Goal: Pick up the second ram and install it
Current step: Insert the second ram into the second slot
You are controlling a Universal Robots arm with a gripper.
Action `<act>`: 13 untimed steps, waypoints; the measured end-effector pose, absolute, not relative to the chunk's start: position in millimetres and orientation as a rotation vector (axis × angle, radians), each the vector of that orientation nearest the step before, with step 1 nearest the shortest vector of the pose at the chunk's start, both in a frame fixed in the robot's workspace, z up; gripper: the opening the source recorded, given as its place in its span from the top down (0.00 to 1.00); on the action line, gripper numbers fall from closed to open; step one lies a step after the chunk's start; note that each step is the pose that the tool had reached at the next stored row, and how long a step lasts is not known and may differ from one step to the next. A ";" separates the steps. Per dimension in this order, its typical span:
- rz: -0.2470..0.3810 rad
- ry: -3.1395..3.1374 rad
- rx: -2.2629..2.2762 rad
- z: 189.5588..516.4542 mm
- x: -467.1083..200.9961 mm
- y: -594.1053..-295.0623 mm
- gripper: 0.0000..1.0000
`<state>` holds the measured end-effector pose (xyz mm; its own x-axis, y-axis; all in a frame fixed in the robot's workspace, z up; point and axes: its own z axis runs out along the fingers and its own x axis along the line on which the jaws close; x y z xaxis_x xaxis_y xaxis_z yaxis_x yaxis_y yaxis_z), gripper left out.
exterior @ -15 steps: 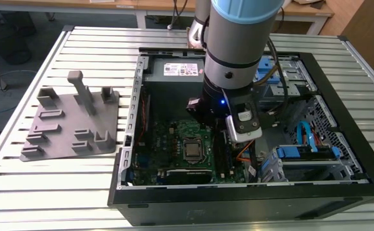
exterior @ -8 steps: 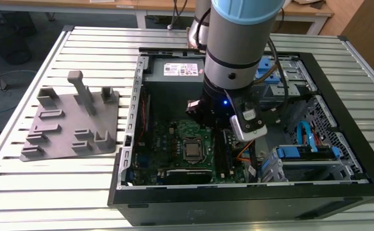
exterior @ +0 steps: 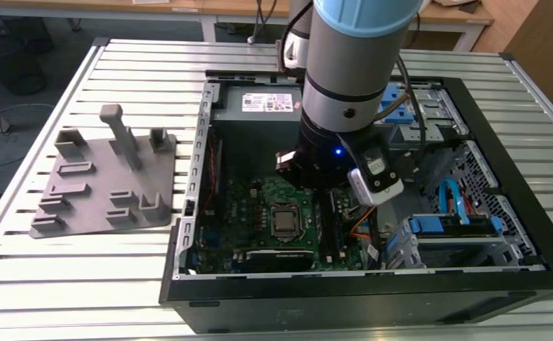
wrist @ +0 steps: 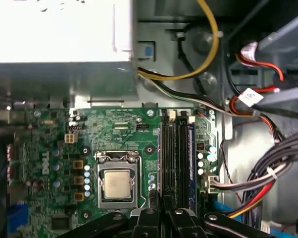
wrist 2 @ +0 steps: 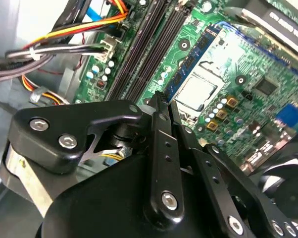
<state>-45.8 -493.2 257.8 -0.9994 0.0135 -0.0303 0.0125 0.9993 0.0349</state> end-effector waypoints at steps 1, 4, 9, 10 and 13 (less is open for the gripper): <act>0.054 3.111 -0.008 257.8 -45.8 -493.2 0.86; 0.056 3.111 -0.084 257.8 -45.8 -493.2 0.86; 0.056 3.109 -0.141 257.8 -45.8 -493.2 0.86; 0.056 3.110 -0.124 257.7 -45.7 -493.2 0.86; 0.055 3.111 -0.045 257.1 -45.7 -493.2 0.86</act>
